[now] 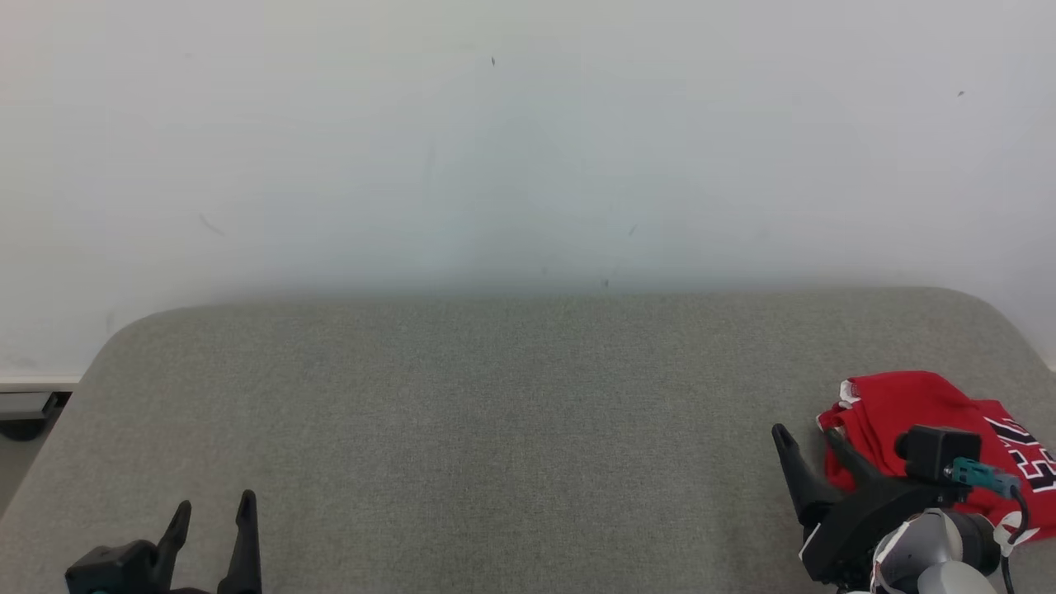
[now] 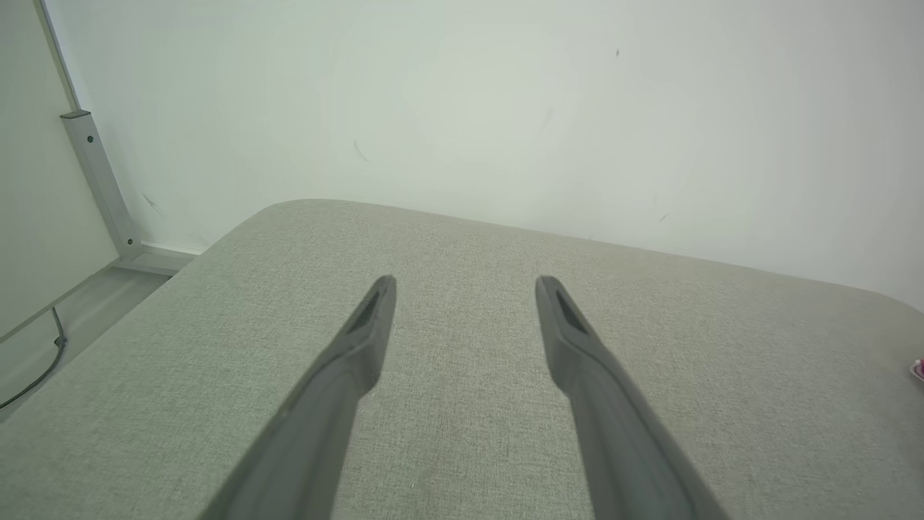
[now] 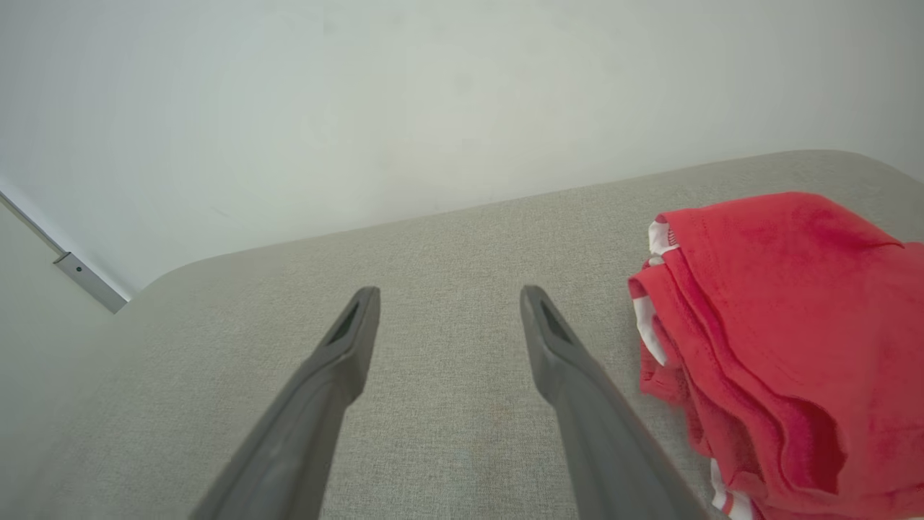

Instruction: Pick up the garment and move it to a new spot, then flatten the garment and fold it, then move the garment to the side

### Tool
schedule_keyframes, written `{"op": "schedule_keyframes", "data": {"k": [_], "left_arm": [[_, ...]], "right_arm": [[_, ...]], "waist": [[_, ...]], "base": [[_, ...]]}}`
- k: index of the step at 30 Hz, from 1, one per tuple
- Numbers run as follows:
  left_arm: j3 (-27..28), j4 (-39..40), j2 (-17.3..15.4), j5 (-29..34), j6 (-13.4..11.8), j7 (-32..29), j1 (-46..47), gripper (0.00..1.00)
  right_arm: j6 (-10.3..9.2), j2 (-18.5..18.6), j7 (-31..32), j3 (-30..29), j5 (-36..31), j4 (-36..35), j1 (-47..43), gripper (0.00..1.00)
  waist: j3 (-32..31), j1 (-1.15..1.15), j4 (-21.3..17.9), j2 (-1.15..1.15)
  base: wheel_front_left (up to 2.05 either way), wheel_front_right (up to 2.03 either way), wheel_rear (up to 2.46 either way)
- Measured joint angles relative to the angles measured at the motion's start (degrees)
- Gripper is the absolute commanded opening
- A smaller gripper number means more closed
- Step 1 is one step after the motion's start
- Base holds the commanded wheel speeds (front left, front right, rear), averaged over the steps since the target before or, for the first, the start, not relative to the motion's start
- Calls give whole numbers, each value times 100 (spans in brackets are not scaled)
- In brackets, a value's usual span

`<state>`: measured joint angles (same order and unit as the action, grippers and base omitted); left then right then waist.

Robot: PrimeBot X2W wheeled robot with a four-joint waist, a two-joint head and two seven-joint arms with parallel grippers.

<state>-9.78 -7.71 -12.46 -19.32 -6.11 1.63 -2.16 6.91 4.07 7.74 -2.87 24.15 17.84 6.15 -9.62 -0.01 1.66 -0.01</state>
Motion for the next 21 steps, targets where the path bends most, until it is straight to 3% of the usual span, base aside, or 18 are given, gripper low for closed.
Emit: {"op": "schedule_keyframes", "data": {"k": [21], "left_arm": [[193, -33, 53, -307, -41, 42, -131, 100]], "right_arm": [[15, -41, -108, 255, 256, -178, -357, 100]], "waist": [[53, 2, -121, 1]], "base": [[0, 0, 0]]}}
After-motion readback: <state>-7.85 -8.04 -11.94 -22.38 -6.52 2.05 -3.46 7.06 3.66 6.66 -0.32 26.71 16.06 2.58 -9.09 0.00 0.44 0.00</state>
